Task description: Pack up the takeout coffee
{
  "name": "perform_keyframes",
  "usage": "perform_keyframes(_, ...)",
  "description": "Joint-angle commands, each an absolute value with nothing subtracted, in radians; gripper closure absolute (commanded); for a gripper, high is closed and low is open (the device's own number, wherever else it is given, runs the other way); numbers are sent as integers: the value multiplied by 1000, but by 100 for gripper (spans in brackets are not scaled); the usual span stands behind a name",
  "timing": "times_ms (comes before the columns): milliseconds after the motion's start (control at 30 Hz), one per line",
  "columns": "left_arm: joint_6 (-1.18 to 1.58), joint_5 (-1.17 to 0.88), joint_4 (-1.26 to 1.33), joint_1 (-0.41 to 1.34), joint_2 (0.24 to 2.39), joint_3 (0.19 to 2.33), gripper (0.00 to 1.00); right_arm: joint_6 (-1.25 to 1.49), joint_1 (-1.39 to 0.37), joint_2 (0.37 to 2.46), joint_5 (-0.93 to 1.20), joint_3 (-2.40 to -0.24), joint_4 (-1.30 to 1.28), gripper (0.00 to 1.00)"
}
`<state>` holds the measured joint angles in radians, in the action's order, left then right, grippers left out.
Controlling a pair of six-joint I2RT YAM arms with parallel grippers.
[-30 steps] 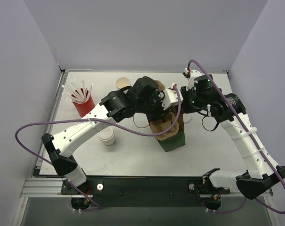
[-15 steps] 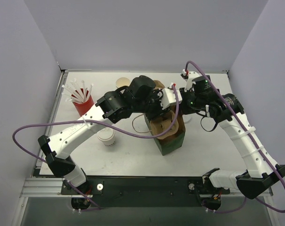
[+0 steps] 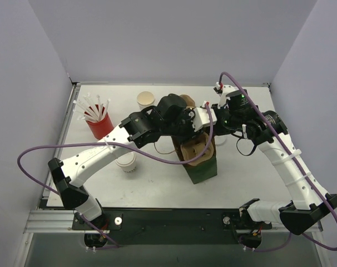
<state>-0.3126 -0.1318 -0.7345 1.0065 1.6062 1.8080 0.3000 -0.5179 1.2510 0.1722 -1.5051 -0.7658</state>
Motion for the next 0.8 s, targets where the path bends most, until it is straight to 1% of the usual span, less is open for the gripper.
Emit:
perform_keyframes(0, -299, -129, -657, 1005, 1559, 1743, 71, 324, -523, 1249, 164, -1505, -736, 100)
perform_keyframes(333, -293, -150, -674, 1019, 1531, 1683, 72, 380, -517, 1264, 169, -1511, -727, 100)
perform_keyframes(567, -262, -245, -652, 1040, 1502, 1674, 72, 423, -518, 1284, 207, -1499, -698, 100)
perform_keyframes(767, -252, -233, -650, 1043, 1516, 1667, 72, 431, -518, 1284, 215, -1496, -695, 100)
